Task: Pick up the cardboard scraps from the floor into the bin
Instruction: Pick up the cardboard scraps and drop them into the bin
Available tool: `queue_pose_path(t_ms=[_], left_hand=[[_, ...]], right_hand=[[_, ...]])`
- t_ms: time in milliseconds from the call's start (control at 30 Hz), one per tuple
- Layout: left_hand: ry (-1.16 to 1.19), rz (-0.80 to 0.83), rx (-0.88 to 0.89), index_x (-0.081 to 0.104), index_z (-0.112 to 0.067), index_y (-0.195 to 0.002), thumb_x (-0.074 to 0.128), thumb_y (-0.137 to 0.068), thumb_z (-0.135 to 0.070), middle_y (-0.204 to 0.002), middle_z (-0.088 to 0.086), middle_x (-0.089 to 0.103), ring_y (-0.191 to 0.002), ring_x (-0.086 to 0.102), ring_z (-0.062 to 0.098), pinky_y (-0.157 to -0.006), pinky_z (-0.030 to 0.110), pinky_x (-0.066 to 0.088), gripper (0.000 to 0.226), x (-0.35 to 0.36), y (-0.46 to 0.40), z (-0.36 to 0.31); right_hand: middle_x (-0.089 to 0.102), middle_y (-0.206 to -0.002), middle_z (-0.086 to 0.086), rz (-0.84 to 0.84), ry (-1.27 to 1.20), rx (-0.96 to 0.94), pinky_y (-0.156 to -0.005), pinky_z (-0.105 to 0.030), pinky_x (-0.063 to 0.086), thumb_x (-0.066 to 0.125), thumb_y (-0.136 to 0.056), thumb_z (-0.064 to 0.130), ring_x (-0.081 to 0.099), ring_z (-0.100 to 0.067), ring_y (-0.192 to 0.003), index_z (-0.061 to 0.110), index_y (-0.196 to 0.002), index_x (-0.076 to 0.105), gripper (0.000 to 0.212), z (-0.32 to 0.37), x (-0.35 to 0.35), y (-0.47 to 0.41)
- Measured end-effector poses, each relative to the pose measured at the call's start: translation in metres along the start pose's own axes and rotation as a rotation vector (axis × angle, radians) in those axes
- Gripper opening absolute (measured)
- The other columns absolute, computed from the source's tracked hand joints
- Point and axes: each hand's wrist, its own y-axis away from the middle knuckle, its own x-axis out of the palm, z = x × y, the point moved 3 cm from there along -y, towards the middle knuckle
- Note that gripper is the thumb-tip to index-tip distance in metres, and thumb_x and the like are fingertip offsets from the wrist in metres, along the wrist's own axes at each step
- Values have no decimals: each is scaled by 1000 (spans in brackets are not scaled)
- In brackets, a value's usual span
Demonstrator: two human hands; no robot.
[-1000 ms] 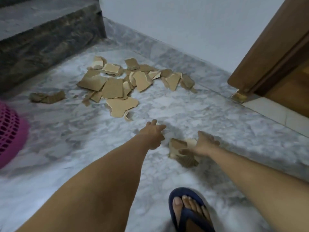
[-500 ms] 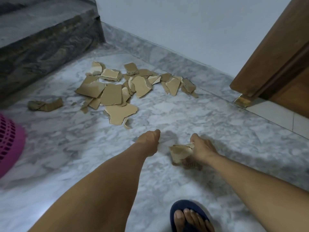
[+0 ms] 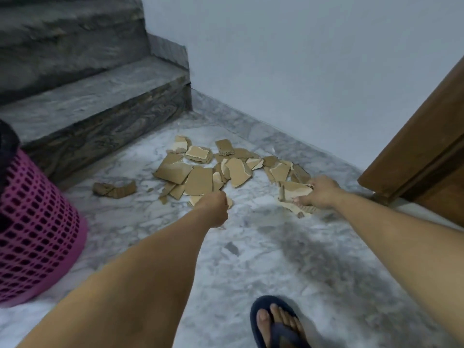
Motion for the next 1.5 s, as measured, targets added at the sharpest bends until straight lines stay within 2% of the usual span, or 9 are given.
queue_pose_path(t_ms=[400,533,733,933,1000,1100,1200,1367,1500], left_hand=[[200,-19,-130,68,-11,-107,56,-93,-17,-100,10,66,-86,59,25,-68,26,43,19,-5,-128,31],[256,-66,-186,67,-10,-104,59,-88,-15,-101,14,68,-91,63,30,-81,36,53,18,4,-168,42],[50,-289,-215,49,-12,-131,58,-86,-49,-136,12,48,-127,41,32,-102,46,38,59,1,-197,56],[156,-327,-649,29,-9,-143,63,-74,-66,-151,17,21,-139,21,38,-109,58,23,95,-2,-195,100],[268,-301,-818,19,-9,-148,65,-66,-73,-156,16,8,-143,10,40,-111,61,18,113,1,-191,116],[454,-253,-1012,10,-13,-151,61,-49,-88,-159,18,-6,-144,-6,46,-112,66,3,137,9,-187,134],[492,-216,-943,7,-23,-152,50,-47,-95,-158,21,-6,-145,-7,45,-112,66,3,134,16,-193,131],[360,-152,-804,16,-31,-139,65,-36,-89,-149,19,13,-139,12,41,-108,64,19,128,27,-196,100],[291,-116,-782,19,-29,-138,78,-42,-74,-143,19,21,-135,22,37,-105,56,28,122,22,-189,87]], right_hand=[[66,-119,-12,-21,19,91,-75,-30,47,75,-78,47,64,-30,-104,8,-116,60,57,31,22,-183],[62,-124,-13,-118,-77,103,-86,-35,51,83,-70,44,61,-32,-113,10,-123,55,69,32,35,-220],[66,-121,-12,-446,-235,105,-90,-41,53,62,-85,19,61,-34,-112,16,-116,67,32,15,36,-231],[69,-100,-18,-619,-321,118,-78,-39,54,68,-78,7,65,-36,-92,10,-91,69,13,-14,41,-230],[64,-112,-18,-592,-239,217,-84,-40,50,72,-80,24,60,-37,-105,10,-101,67,26,-18,43,-229],[46,-137,-24,-423,-122,417,-102,-50,36,65,-75,64,37,-41,-129,2,-131,48,85,-17,51,-226],[28,-149,-19,-191,-209,479,-107,-62,26,53,-52,93,22,-42,-137,14,-145,29,124,0,65,-231],[19,-153,-16,-39,-114,300,-106,-62,28,78,-38,77,17,-41,-140,33,-143,27,125,33,70,-234],[40,-143,-12,-6,-62,223,-99,-52,44,82,-33,69,38,-35,-132,28,-138,36,122,41,74,-243]])
